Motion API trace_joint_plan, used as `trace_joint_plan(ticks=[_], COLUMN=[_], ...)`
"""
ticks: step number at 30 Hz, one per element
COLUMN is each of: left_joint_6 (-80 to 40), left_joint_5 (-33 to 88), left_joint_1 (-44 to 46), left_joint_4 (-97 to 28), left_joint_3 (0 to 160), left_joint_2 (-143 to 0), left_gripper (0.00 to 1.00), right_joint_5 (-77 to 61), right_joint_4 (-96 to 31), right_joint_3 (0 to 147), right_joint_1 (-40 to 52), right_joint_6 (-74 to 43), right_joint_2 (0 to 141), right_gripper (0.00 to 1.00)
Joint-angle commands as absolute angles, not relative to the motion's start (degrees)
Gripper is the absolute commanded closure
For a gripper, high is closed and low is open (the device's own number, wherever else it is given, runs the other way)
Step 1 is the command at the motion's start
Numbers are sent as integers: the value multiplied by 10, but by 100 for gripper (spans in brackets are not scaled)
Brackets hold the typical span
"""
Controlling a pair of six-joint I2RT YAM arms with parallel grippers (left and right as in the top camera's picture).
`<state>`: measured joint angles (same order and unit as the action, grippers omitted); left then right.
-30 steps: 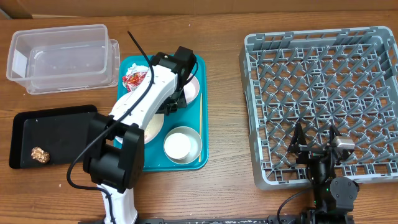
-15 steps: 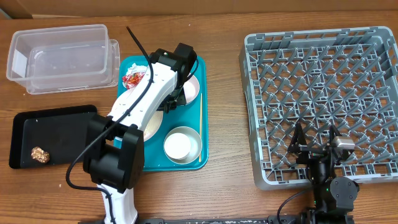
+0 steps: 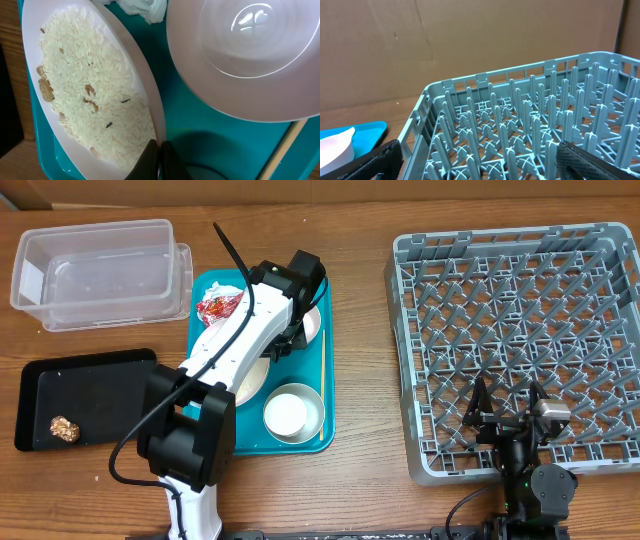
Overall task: Sort waste into correct bins and load items into the dishwasher
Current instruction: 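Reach the left gripper to the white rice plate rim and grasp it, then lift the rice plate and carry it over the black tray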
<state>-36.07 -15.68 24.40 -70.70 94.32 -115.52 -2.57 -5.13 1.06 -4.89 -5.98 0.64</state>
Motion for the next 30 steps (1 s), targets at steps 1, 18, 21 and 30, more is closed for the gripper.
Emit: trace_joint_plan(ticks=[1,18,21,30], left_joint_6=[-378,-388,-388,-388], left_joint_5=[-171,-234,-244,-287], left_joint_1=[249,268,269,279], left_joint_4=[-706,-728,-731,-773], left_joint_3=[957,957,957,998], left_joint_2=[-1165,-1165,-1165,-1165], left_gripper=[96,96,96,96], right_joint_5=[-26,-26,-26,-26], right_joint_4=[-46,-46,-46,-46], right_joint_3=[4,4,4,4], right_joint_1=[-51,-51,-51,-51], right_joint_6=[-60,-60,-60,-60], right_joint_2=[2,2,2,2], right_gripper=[0,0,0,0])
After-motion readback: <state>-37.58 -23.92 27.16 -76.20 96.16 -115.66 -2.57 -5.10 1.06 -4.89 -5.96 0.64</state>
